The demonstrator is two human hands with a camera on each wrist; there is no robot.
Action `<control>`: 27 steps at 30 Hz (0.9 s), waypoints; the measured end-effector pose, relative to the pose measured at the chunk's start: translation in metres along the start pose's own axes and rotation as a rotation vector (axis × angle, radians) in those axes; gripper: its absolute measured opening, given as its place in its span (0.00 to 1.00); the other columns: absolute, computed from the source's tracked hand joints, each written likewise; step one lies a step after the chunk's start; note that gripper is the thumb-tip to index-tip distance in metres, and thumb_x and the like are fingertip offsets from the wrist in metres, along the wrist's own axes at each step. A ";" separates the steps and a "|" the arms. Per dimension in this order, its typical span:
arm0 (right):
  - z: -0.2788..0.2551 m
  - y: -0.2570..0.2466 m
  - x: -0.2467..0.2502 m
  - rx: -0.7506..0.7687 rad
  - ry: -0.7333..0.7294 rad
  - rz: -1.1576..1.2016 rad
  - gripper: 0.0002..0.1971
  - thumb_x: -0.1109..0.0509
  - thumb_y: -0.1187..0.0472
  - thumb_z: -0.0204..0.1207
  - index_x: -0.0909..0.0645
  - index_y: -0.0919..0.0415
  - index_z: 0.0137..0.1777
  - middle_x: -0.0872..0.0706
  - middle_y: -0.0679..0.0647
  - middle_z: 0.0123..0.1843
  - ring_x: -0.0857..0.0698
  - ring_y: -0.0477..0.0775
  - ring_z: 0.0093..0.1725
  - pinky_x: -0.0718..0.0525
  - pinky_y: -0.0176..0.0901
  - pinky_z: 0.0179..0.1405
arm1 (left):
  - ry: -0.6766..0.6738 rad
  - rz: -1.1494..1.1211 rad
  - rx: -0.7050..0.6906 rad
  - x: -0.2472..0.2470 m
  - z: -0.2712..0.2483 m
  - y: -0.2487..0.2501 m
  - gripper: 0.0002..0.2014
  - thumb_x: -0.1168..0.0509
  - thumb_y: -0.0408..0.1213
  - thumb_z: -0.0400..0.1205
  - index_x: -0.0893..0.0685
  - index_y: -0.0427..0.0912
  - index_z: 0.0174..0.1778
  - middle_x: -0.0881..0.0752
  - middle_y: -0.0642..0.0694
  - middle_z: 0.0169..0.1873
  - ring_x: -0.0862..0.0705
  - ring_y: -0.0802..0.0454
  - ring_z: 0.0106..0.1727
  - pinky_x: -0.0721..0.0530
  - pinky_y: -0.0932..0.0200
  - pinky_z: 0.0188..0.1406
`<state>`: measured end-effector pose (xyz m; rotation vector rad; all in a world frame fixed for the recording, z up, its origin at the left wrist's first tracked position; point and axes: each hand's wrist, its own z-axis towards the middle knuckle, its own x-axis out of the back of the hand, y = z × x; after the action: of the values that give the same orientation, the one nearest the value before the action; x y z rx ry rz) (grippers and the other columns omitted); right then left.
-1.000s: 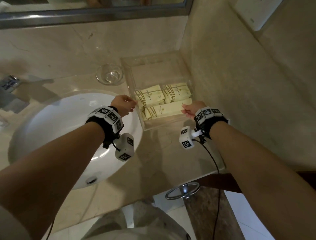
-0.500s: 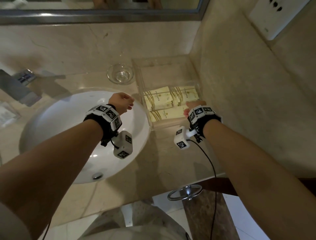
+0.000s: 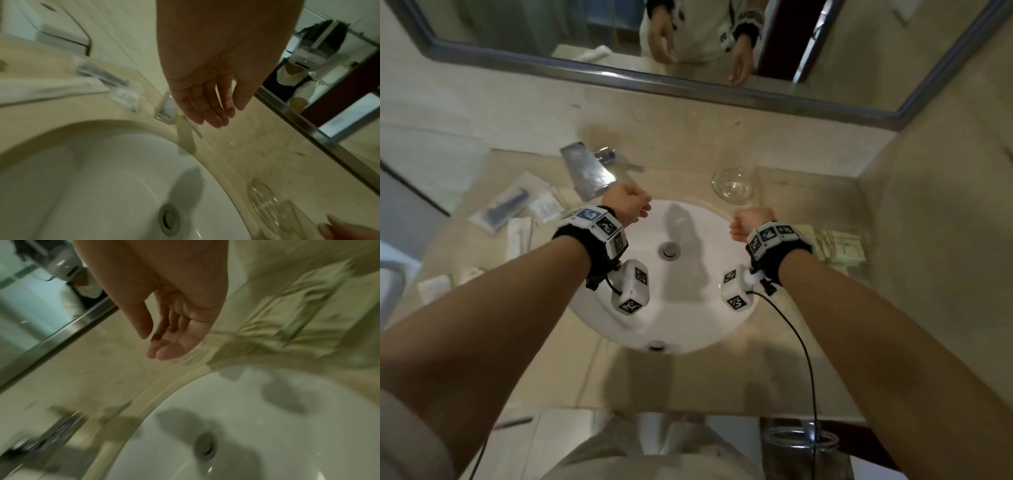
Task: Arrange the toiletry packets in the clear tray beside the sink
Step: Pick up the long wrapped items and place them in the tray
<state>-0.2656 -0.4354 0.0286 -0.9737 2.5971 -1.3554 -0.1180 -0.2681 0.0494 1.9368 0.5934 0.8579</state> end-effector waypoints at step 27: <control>-0.103 0.067 -0.354 0.342 -0.392 -1.013 0.20 0.29 0.48 0.74 0.18 0.68 0.50 0.12 0.62 0.49 0.13 0.62 0.48 0.17 0.44 0.42 | 0.355 0.329 0.667 0.277 -0.059 -0.211 0.24 0.31 0.40 0.76 0.22 0.27 0.64 0.18 0.31 0.63 0.18 0.36 0.64 0.20 0.49 0.61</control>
<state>-0.0493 -0.1369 -0.0407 -2.3143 1.4920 -1.4285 0.0019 0.0557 -0.0251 2.5495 0.8620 1.3538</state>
